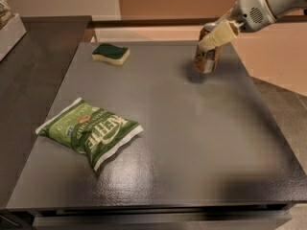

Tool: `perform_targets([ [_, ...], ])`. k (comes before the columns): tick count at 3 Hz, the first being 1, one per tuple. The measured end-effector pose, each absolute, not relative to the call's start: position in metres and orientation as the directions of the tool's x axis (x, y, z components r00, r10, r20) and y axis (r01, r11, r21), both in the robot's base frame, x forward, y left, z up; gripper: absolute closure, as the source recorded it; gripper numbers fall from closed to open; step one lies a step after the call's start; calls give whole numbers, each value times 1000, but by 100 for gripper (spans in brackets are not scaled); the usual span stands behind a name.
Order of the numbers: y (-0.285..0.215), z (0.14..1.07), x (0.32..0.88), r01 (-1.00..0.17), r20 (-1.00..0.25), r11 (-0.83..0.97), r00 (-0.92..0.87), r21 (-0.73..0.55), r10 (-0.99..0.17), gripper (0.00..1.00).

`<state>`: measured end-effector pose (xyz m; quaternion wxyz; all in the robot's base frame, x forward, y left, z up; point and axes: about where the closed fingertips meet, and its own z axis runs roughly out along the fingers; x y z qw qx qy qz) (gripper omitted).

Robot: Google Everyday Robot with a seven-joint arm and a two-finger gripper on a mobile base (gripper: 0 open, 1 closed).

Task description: Move orange can near green jalapeno chip bag

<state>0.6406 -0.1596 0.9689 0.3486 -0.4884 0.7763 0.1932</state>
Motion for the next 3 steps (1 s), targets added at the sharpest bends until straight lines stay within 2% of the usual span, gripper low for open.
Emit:
perform_targets([
  [3, -34, 967, 563, -991, -720, 120, -47, -51, -693, 100],
])
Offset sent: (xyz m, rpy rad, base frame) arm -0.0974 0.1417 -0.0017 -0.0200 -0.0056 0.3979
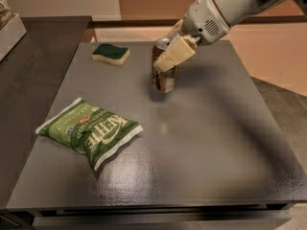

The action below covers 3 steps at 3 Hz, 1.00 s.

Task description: Move orange can near green jalapeno chip bag

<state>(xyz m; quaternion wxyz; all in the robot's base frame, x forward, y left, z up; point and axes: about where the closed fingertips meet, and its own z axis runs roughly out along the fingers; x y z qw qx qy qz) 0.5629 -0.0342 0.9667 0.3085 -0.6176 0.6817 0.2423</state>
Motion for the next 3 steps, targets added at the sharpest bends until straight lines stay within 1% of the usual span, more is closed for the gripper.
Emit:
perform_targets([
  [1, 1, 956, 549, -999, -719, 25, 6, -32, -695, 100],
  [2, 22, 946, 546, -999, -728, -27, 34, -21, -684, 100],
  [3, 35, 934, 545, -998, -743, -59, 54, -19, -668, 82],
])
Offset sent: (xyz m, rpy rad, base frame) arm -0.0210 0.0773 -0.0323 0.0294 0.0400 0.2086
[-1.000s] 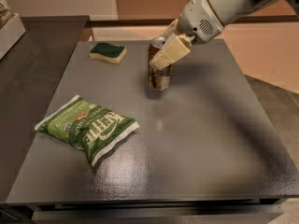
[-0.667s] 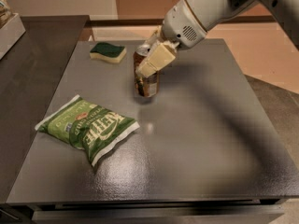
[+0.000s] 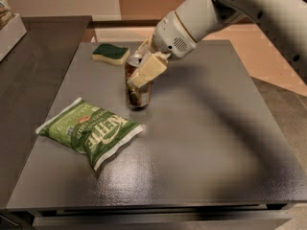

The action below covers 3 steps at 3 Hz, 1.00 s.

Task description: Move orange can near green jalapeno chip bag

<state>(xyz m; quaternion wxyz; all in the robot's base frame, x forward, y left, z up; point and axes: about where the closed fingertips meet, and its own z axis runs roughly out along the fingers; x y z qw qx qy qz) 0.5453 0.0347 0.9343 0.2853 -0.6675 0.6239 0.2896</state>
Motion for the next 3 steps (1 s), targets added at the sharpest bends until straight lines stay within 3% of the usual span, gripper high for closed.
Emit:
perform_targets([
  [3, 50, 910, 544, -995, -750, -97, 76, -15, -657, 5],
])
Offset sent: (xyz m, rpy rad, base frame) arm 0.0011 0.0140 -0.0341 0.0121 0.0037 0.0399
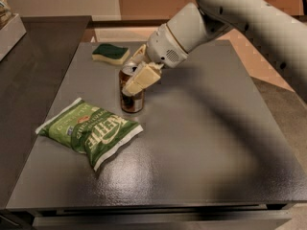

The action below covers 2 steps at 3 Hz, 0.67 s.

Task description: Move orange can near green jalapeno chip bag

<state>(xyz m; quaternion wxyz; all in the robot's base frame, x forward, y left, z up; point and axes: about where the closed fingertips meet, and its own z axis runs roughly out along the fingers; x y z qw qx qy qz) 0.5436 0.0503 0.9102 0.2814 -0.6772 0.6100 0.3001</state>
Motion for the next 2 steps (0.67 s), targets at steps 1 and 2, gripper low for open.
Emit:
perform_targets([
  [1, 52, 910, 543, -995, -750, -100, 77, -14, -657, 0],
  [2, 52, 910, 543, -995, -750, -100, 77, -14, -657, 0],
])
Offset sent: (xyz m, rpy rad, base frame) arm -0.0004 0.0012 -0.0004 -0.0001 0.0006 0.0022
